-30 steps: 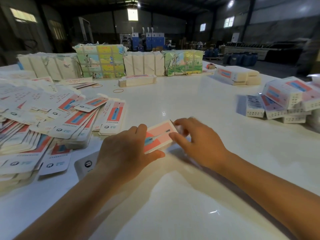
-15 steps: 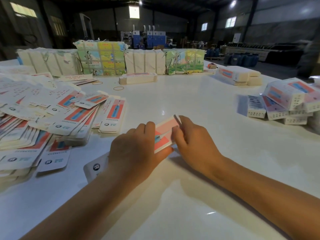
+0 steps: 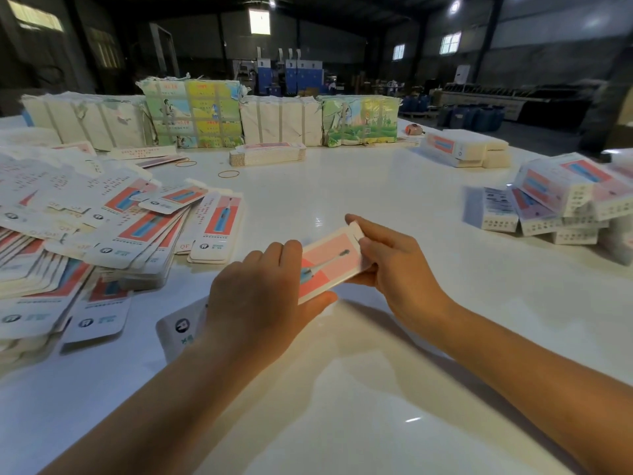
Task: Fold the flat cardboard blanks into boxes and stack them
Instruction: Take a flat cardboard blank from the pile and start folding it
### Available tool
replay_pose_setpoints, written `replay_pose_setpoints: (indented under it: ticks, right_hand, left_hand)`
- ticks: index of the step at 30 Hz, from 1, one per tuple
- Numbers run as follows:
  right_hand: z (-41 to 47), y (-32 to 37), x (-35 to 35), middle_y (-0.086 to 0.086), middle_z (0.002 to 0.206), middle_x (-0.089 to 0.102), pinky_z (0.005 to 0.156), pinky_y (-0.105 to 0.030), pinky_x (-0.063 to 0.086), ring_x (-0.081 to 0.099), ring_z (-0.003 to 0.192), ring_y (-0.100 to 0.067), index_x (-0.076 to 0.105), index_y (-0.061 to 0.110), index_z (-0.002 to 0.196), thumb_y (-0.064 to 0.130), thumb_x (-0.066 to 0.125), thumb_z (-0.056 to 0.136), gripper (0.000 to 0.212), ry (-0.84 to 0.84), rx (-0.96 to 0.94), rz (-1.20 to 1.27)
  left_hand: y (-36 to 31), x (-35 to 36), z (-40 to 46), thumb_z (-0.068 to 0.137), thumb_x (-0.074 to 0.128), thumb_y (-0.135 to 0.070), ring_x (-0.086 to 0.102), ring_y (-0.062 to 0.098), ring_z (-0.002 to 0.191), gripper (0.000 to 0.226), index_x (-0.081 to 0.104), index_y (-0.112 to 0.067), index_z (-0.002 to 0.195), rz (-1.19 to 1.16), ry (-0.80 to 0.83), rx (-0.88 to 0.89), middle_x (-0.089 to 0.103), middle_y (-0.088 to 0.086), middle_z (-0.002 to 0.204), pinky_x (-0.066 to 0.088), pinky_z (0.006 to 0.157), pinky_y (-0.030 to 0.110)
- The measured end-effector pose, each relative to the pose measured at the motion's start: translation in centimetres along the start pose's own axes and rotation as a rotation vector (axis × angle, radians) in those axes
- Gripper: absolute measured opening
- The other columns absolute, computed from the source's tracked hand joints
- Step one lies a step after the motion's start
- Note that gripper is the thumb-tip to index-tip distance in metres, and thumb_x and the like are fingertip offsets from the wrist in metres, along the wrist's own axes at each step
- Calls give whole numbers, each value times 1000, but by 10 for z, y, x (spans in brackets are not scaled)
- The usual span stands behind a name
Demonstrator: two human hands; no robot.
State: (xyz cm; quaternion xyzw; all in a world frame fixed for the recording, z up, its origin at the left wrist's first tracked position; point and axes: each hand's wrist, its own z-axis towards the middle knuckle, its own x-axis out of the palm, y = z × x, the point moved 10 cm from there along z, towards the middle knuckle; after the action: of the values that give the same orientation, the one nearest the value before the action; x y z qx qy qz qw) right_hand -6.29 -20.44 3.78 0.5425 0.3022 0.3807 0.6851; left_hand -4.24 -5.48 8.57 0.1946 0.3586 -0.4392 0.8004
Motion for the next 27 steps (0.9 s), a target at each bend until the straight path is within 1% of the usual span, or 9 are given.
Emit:
replay_pose_setpoints:
  ticks: [2, 4, 7, 10, 14, 19, 22, 24, 27]
  right_hand:
    - [-2, 6, -2, 2, 111, 68, 95, -47, 50, 63, 104, -20, 66, 37, 101, 3, 33, 96, 47, -23, -51, -71]
    - [-7, 18, -1, 4, 99, 68, 89, -47, 52, 63, 95, -20, 67, 33, 90, 6, 32, 95, 45, -31, -148, -181]
    - [-15, 25, 4, 9, 86, 65, 76, -29, 54, 62, 88, -7, 62, 14, 100, 21, 36, 95, 27, -34, -245, -307]
    - [-20, 23, 16, 20, 90, 59, 73, -13, 51, 62, 88, 0, 50, 19, 129, 25, 41, 99, 32, 5, -298, -534]
    - [-23, 24, 25, 32, 93, 52, 73, -5, 44, 57, 92, 6, 41, 37, 122, 25, 49, 96, 30, 63, -308, -565]
    - [-19, 14, 27, 34, 139, 30, 103, -20, 42, 44, 124, 8, 9, 37, 148, 20, 54, 95, 72, 215, -146, -216]
    - [-25, 18, 37, 35, 142, 14, 105, -10, 30, 27, 129, 11, -4, 42, 141, 23, 60, 91, 83, 233, -264, -465]
    - [-27, 20, 40, 39, 138, 9, 100, 0, 24, 21, 126, 17, -5, 44, 137, 36, 59, 84, 84, 231, -303, -538]
    - [-25, 22, 39, 35, 143, 9, 100, 1, 19, 19, 127, 18, -6, 41, 140, 39, 53, 79, 85, 257, -321, -588]
  left_hand:
    - [-1, 0, 0, 64, 57, -53, 60, 25, 46, 59, 63, 0, 90, -2, -6, 10, 65, 12, 68, 44, 39, 27]
    - [-2, -1, -1, 64, 56, -54, 59, 25, 46, 60, 63, -1, 91, -3, -14, 12, 64, 12, 68, 44, 41, 25]
    - [-3, -1, -1, 63, 58, -54, 58, 24, 46, 60, 62, -1, 90, -15, -33, 4, 63, 10, 67, 43, 41, 24]
    - [-4, 0, -3, 62, 58, -54, 58, 24, 43, 58, 62, -2, 88, 6, -54, 12, 62, 10, 65, 41, 42, 23]
    - [-3, 1, -2, 67, 47, -56, 57, 24, 42, 59, 60, -2, 86, 11, -56, 16, 60, 10, 63, 40, 41, 23]
    - [14, 1, 3, 75, 44, -63, 56, 22, 48, 58, 58, -9, 90, -7, -33, -81, 59, 4, 67, 33, 43, 21]
    - [14, 3, 4, 75, 44, -62, 54, 23, 45, 56, 57, -9, 86, 24, -14, -69, 58, 4, 62, 31, 42, 21]
    - [14, 5, 4, 69, 63, -56, 55, 23, 44, 52, 58, -7, 86, 45, 10, -42, 58, 5, 62, 30, 43, 20]
    - [18, 5, 4, 67, 66, -54, 56, 22, 45, 52, 58, -7, 88, 6, 38, -27, 60, 5, 65, 31, 42, 19]
